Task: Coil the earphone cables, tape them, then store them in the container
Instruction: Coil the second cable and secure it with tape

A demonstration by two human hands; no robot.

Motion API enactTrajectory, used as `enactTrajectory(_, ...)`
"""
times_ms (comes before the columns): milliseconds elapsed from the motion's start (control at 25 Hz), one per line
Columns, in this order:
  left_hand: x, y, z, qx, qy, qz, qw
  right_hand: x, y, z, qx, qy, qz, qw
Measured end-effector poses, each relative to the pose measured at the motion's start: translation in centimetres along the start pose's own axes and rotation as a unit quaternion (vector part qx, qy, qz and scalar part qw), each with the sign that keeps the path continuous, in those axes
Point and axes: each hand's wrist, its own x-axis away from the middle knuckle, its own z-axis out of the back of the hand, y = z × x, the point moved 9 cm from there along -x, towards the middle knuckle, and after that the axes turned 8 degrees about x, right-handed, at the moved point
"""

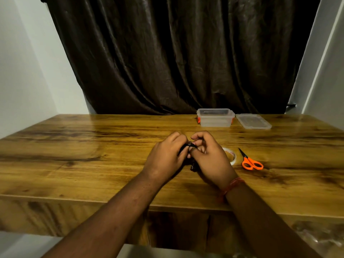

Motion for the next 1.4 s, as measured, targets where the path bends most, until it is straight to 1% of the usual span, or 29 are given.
enactTrajectory(40, 0.1, 0.3, 0.0, -0.004, -0.001, -0.011, 1.0, -0.1, 0.6, -0.5, -0.069, -0.025, -0.03, 0.997)
enactTrajectory(120, 0.2, 0.6, 0.0, -0.01, -0.003, -0.032, 0.999, -0.2, 1.1, -1.2, -0.192, -0.062, -0.069, 0.977)
enactTrajectory(200, 0.2, 0.9, 0.1, -0.009, -0.005, -0.05, 0.999, -0.2, 1.0, -1.0, -0.286, -0.067, -0.093, 0.951)
enactTrajectory(280, 0.4, 1.4, 0.0, -0.008, -0.009, -0.074, 0.997, -0.3, 1.0, -0.4, -0.327, -0.047, -0.104, 0.938)
enactTrajectory(520, 0.6, 2.1, -0.9, -0.017, -0.046, -0.104, 0.993, -0.3, 1.3, 0.6, -0.266, -0.026, -0.091, 0.959)
enactTrajectory(680, 0.5, 1.9, -1.4, 0.005, -0.061, -0.094, 0.994, -0.4, 1.5, 1.4, -0.23, 0.009, -0.073, 0.97)
enactTrajectory(800, 0.5, 1.5, -1.6, 0.048, -0.065, -0.072, 0.994, -0.6, 1.4, 1.6, -0.206, 0.027, -0.056, 0.977)
enactTrajectory(960, 0.2, 0.0, -1.3, 0.153, -0.042, 0.019, 0.987, -0.6, 0.7, 2.1, -0.18, 0.049, -0.018, 0.982)
enactTrajectory(1000, 0.3, -0.5, -1.3, 0.189, -0.039, 0.054, 0.98, -0.6, 0.6, 2.2, -0.177, 0.052, -0.012, 0.983)
enactTrajectory(1080, 0.5, -1.6, -1.7, 0.271, -0.038, 0.141, 0.952, -0.5, 0.4, 2.2, -0.165, 0.053, 0.0, 0.985)
enactTrajectory(1160, 0.8, -2.6, -2.0, 0.309, -0.034, 0.208, 0.927, -0.5, 0.0, 2.1, -0.126, 0.053, 0.025, 0.99)
enactTrajectory(1240, 0.9, -3.1, -2.2, 0.306, -0.034, 0.227, 0.924, -0.3, -0.7, 2.1, -0.048, 0.06, 0.06, 0.995)
enactTrajectory(1320, 0.8, -3.2, -2.0, 0.264, -0.032, 0.21, 0.941, 0.0, -1.4, 2.1, 0.027, 0.071, 0.087, 0.993)
enactTrajectory(1400, 0.7, -3.2, -1.8, 0.238, -0.029, 0.203, 0.949, 0.2, -2.0, 2.0, 0.068, 0.072, 0.098, 0.99)
